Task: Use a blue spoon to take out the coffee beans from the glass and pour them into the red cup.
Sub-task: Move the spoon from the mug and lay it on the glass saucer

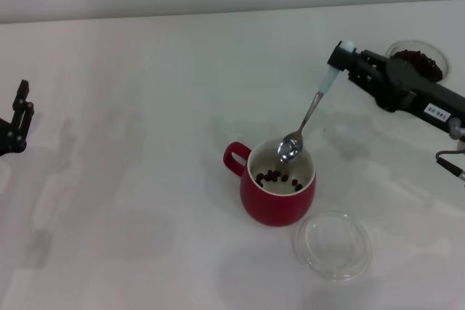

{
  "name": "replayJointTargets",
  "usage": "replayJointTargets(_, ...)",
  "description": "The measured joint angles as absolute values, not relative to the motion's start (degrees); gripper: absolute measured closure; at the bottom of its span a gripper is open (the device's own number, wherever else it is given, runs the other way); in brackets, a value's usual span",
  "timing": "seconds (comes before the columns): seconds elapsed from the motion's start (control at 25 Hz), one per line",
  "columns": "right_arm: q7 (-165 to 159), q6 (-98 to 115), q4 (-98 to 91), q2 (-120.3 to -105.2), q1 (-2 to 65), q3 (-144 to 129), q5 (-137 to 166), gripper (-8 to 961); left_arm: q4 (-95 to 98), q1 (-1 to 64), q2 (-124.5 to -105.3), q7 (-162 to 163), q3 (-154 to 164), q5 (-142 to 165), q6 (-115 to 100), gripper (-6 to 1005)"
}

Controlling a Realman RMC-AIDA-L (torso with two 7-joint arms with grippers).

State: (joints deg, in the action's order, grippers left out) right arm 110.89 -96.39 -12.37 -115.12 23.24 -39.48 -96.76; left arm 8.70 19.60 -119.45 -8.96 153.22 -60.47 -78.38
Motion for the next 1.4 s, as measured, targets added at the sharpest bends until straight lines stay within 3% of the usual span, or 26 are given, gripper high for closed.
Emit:
replayJointTargets(0.6,104.9,-99.0,-21.2,-114.67,14.5,-38.8,-100.7,769,8.7,20.9,-119.44,-9.0,153.1,-61.1,-78.3,453)
replayJointTargets(0.96,104.4,-98.0,-21.0,-113.36,10.7,-38.0,-100.3,768,8.7,21.2,-119.44,-9.0,153.1,-61.3,-78.1,452)
replayJointTargets(1.4,102.4,-96.3,-17.9,-113.96,10.3,-38.7,-95.7,766,8.7,21.7,-119.44,-9.0,153.1,-61.3,-77.7,452)
